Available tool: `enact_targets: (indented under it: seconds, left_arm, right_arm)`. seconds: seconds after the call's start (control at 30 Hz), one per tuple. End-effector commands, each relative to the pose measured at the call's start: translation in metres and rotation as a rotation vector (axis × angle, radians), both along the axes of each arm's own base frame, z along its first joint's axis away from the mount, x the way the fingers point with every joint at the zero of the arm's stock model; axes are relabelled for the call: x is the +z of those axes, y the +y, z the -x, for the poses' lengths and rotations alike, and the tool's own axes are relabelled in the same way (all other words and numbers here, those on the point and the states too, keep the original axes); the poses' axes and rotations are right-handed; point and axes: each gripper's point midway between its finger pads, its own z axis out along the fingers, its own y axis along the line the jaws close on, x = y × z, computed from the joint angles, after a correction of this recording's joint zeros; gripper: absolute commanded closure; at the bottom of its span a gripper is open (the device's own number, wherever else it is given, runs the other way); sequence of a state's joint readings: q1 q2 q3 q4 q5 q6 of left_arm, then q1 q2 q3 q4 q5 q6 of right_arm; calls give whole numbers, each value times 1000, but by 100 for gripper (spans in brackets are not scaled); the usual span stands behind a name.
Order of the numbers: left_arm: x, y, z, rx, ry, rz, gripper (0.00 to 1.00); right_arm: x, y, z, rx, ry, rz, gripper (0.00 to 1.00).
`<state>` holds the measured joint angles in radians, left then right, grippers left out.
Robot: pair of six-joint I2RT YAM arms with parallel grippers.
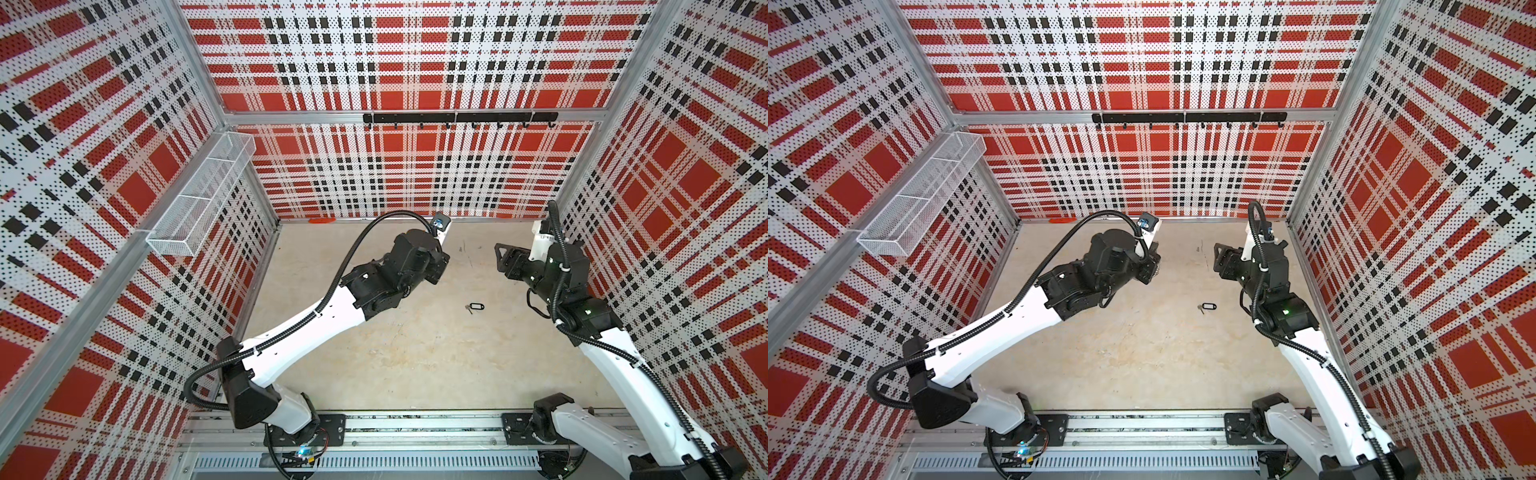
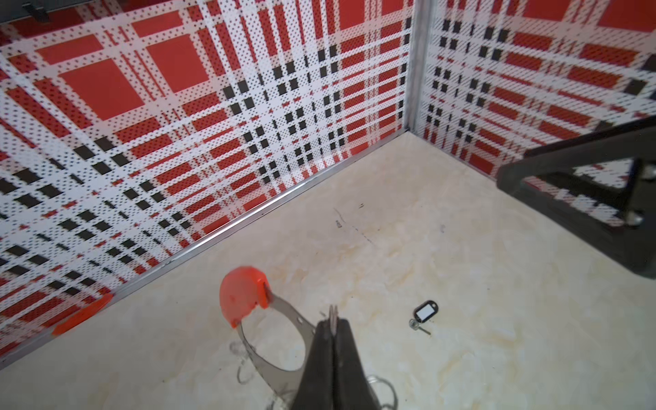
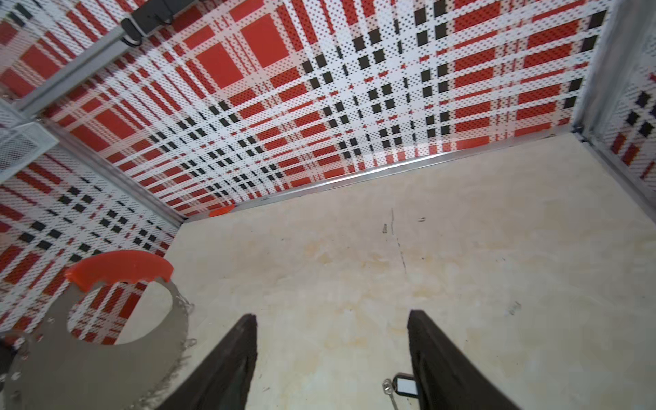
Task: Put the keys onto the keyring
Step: 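Lift the keyring upright with the left gripper while the right gripper rises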
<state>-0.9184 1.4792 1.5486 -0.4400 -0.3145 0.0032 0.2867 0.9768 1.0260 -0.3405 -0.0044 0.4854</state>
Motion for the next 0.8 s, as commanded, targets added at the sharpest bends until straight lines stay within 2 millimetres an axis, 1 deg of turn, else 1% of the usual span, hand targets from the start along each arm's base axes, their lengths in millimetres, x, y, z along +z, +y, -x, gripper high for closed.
enact_targets:
  seconds: [0.0, 0.1, 0.13, 0.2, 0.27, 0.33, 0.37, 0.43, 0.5, 0.6, 0.7, 0.77]
  left_arm:
    - [25, -7, 16, -193, -42, 108, 100]
    - [30, -7, 25, -337, -33, 178, 100]
    - [31, -6, 27, -382, -23, 199, 100]
    - [30, -3, 24, -434, 1, 217, 100]
    - [28, 0, 17, -455, 15, 212, 100]
    - [27, 1, 12, -480, 26, 216, 100]
    - [25, 1, 12, -506, 34, 217, 100]
    - [20, 3, 8, -536, 22, 208, 100]
    - [18, 10, 1, -542, -1, 221, 100]
    - [19, 24, -9, -555, -39, 259, 100]
    - [21, 36, -24, -547, -58, 267, 100]
    - [20, 43, -36, -547, -63, 255, 100]
  right_arm:
    - [6, 23, 7, 140, -5, -24, 30]
    - [23, 39, 3, 231, -45, -32, 30]
    - [30, 48, 3, 284, -65, -45, 30]
    - [47, 66, 9, 396, -127, -88, 30]
    - [62, 78, 12, 466, -175, -137, 30]
    - [75, 83, 6, 488, -196, -171, 30]
    - [81, 86, 3, 498, -195, -184, 30]
    - [92, 96, -2, 550, -193, -209, 31]
    - [100, 104, -4, 599, -191, -242, 32]
    - [113, 112, -9, 662, -215, -286, 35]
    - [120, 114, -23, 677, -222, -323, 36]
    - [120, 115, -34, 668, -219, -340, 38]
